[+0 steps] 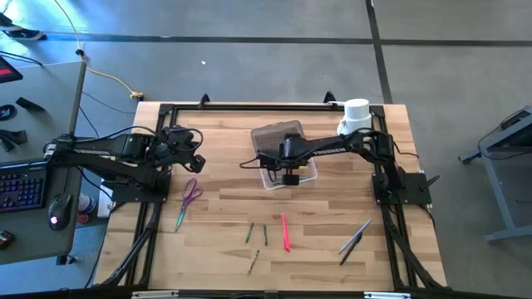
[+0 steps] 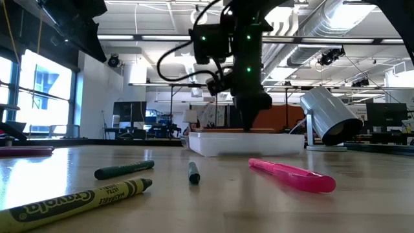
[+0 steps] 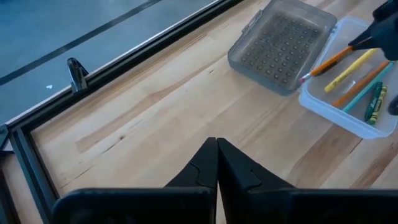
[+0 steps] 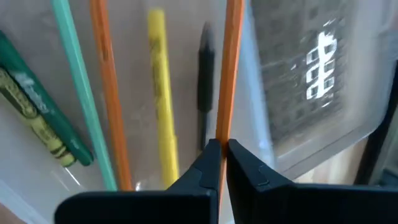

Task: Pick & place school supplies into a supply box
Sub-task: Put the orange pencil into the gray supply box, then put the scissor into the gray supply box

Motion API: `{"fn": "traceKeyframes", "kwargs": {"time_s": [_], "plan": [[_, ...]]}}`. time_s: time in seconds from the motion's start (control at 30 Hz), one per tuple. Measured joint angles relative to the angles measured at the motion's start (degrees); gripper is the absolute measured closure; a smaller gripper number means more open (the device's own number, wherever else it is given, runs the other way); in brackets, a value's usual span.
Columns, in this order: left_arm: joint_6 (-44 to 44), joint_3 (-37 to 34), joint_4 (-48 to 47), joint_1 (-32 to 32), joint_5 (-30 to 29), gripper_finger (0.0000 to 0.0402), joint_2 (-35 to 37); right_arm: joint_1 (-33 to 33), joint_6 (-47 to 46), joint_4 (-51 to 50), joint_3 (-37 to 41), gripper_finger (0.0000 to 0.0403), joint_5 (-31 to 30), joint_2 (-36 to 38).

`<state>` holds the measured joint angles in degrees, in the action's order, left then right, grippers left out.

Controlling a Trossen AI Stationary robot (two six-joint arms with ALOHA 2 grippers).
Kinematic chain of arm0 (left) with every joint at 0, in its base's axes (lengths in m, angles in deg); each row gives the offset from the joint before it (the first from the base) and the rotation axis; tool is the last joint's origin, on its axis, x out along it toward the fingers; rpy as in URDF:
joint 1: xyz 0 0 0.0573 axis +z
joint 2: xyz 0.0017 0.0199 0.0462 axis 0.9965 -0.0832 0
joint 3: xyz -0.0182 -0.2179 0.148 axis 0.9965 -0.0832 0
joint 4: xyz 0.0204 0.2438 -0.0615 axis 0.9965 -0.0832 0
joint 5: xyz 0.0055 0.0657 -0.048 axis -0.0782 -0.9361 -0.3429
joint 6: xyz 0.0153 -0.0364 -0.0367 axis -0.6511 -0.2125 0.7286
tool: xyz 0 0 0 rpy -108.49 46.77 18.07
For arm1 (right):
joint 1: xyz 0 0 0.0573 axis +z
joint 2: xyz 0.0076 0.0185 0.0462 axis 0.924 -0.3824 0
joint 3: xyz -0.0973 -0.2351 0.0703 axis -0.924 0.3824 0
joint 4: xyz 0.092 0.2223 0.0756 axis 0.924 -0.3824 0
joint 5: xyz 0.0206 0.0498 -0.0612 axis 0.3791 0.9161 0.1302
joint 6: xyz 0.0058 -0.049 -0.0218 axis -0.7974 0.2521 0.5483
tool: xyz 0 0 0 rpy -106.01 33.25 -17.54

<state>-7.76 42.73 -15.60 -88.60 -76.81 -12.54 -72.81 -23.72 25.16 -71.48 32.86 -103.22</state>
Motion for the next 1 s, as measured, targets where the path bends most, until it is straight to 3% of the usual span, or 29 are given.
{"fn": "traceKeyframes", "kwargs": {"time_s": [0.3, 0.57, 0.73, 0.83, 1.0], "plan": [[0.00, 0.00, 0.42, 0.00, -1.79, 0.0363, 0.00, 0.68, -0.10, -1.07, 2.39, 0.0402, -5.06, 0.76], [0.04, 0.00, 0.50, 0.00, -1.73, 0.0363, 0.00, 2.28, 1.63, -0.52, 2.30, 0.0401, 3.59, 1.88], [0.07, 0.00, 0.50, -0.01, -1.48, 0.0354, 0.00, 2.43, -0.01, 3.95, 2.30, 0.0391, 0.34, 1.86], [0.26, 0.00, 0.48, 0.00, 0.35, 0.0355, 0.00, 1.99, 0.68, 4.86, 2.30, 0.0374, 0.06, 1.86], [1.87, 0.00, 0.42, -0.02, 8.93, 0.0357, 0.00, 1.81, 0.27, 4.74, 2.31, 0.0335, 3.14, 1.84]]}}
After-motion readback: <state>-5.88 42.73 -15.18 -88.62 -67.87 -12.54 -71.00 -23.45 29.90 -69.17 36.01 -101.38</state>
